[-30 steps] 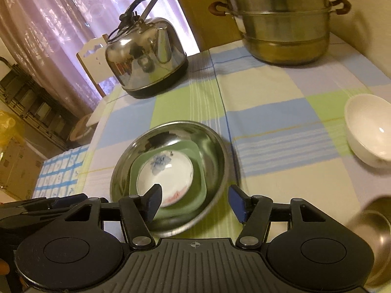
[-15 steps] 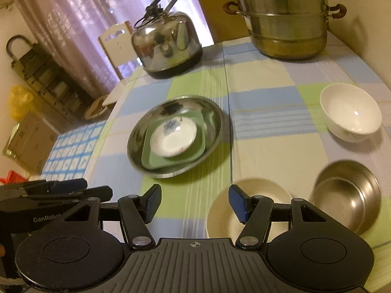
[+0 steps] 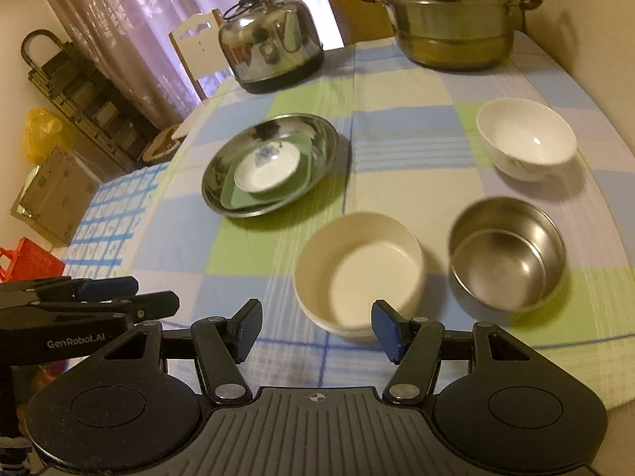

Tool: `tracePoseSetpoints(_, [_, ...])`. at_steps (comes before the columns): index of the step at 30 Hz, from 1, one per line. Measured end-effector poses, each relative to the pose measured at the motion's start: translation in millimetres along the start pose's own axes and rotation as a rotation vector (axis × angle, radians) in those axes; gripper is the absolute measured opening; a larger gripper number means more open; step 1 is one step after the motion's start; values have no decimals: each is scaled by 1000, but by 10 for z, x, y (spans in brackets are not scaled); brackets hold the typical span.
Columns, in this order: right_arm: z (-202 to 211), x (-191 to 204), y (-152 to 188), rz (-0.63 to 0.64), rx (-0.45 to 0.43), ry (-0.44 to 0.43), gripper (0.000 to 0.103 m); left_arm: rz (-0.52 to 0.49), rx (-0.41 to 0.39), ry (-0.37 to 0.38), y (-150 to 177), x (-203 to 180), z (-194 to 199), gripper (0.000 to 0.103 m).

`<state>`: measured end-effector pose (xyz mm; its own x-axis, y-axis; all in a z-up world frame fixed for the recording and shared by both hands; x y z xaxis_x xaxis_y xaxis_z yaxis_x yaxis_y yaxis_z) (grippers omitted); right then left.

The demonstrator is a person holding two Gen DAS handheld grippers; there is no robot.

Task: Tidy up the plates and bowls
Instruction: 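Withdraw the right gripper from the stacked plates, then reach the left gripper to the rim of the cream bowl stack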

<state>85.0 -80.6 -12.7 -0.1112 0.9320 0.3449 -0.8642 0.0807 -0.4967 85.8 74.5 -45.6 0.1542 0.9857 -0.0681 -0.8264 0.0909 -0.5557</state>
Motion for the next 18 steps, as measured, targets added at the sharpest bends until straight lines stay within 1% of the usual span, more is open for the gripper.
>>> tracePoseSetpoints(8, [160,-223,184,6,33,13,61,11,13,-2,156,-273,31,58])
tracePoseSetpoints(18, [305,-422,314,19,55,10,61,29,19,-8,324,-559,72,58])
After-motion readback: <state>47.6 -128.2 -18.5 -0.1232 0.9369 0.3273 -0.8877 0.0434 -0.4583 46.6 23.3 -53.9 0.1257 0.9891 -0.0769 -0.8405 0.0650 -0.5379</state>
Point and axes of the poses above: each gripper's, at about its wrist camera, not at the fingertips, and z roughly against the way its jaws point, x to its left, y to its underside, the point moved 1 cm from there along -z, roughly the way its jaws point
